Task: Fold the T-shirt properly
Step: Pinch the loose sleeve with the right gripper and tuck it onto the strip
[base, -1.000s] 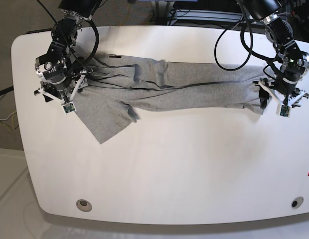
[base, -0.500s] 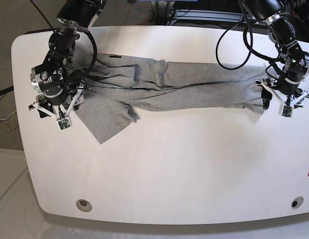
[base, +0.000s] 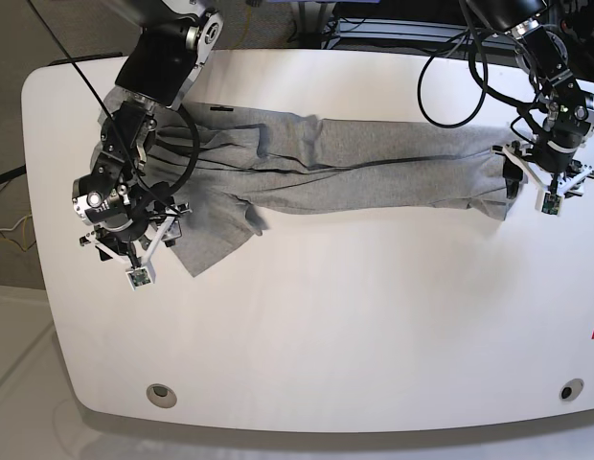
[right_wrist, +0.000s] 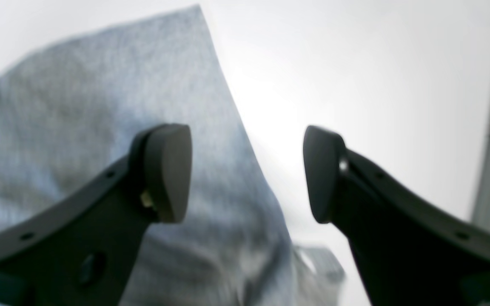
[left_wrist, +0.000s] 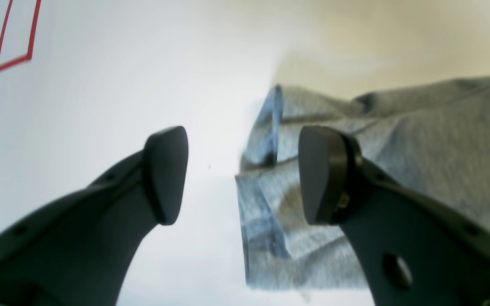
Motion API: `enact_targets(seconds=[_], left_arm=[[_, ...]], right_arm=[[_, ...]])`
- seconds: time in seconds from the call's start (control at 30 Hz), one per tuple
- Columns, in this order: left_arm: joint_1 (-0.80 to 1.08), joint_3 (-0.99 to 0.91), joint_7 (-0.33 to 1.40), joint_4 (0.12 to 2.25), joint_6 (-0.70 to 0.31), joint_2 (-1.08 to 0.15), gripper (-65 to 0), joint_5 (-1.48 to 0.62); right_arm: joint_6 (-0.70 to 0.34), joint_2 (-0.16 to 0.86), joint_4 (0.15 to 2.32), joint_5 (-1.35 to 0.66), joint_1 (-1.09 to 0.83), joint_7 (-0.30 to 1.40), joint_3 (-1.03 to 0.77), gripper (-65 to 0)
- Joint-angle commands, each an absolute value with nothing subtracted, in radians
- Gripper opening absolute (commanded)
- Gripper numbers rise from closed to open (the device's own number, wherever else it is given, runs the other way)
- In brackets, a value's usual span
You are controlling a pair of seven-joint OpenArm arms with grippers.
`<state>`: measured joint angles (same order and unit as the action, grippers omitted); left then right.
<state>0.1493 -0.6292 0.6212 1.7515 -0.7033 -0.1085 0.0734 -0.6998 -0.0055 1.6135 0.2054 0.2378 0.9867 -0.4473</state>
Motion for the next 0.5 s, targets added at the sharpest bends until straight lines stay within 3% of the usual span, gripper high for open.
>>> enact_targets(seconds=[0.0, 0.47], left_arm=[[0.148, -0.633, 0.601, 1.779, -0.698, -0.133, -26.1, 0.061], [0.176, -0.668, 0.599, 1.781, -0.698, -0.151, -25.9, 0.062]], right_arm=[[-0.698, -0.001, 1.586, 0.197, 0.263, 0.935, -0.447, -26.2], [-0.698, 0.001, 1.325, 0.197, 0.355, 0.791, -0.518, -26.2]])
